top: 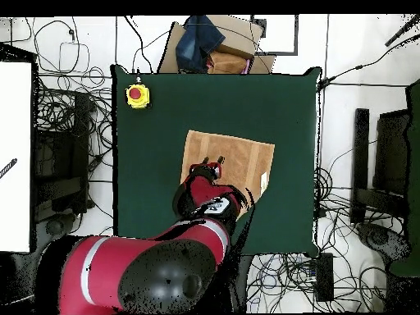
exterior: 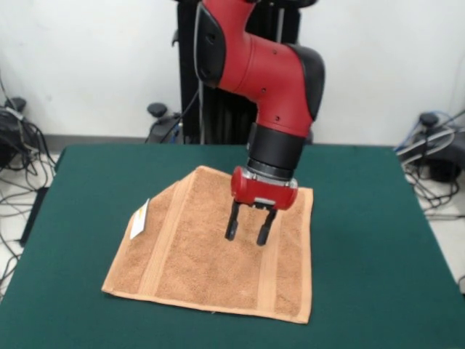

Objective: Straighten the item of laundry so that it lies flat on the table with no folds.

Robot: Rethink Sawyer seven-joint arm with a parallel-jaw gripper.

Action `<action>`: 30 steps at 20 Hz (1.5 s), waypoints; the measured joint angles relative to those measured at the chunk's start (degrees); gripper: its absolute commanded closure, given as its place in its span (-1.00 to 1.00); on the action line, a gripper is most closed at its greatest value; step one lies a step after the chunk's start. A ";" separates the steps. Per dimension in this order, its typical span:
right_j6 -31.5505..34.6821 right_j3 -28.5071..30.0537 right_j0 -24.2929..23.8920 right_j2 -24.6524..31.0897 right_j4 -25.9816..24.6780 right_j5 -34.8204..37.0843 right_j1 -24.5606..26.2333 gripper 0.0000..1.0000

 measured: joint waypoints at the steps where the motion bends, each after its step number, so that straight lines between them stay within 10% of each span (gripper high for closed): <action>1: 0.00 0.00 0.08 0.00 0.38 -0.12 0.03 -1.00; 19: 0.00 0.84 2.91 2.52 7.16 -0.52 0.53 -1.00; 30: 0.00 1.19 -4.90 12.80 5.63 2.53 0.18 -1.00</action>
